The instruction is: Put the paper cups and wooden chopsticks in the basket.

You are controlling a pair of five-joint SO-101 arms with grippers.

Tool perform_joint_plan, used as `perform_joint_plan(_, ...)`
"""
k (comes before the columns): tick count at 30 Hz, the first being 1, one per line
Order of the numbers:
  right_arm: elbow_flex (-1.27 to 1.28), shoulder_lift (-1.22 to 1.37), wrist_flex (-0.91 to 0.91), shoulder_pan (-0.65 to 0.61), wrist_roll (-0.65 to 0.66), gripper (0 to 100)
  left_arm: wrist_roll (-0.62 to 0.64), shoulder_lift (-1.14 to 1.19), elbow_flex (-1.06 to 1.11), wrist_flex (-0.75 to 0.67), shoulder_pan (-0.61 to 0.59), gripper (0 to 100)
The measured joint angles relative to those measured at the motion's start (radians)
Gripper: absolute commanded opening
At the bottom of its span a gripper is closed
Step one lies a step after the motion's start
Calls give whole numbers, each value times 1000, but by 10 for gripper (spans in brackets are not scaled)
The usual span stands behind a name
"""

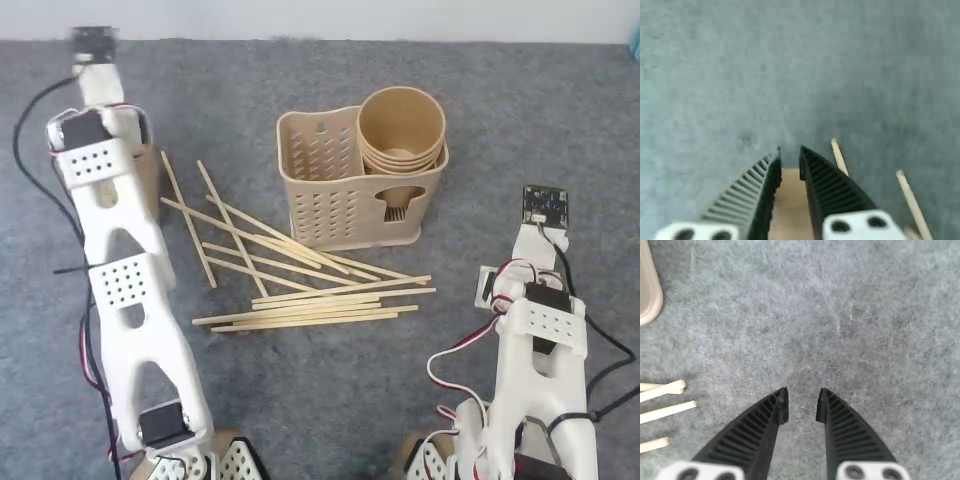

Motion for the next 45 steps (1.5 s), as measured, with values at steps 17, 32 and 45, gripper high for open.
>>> perform_joint_plan(17, 0, 0, 0, 0, 6, 108, -167, -549, 804, 94, -14, 58)
perform_joint_plan(32, 0, 0, -12, 0, 6, 108, -354, -901, 1323, 94, -97, 58)
perform_joint_plan(45, 0, 0, -12, 0, 6, 108, -534, -1192, 1617, 94, -302, 58)
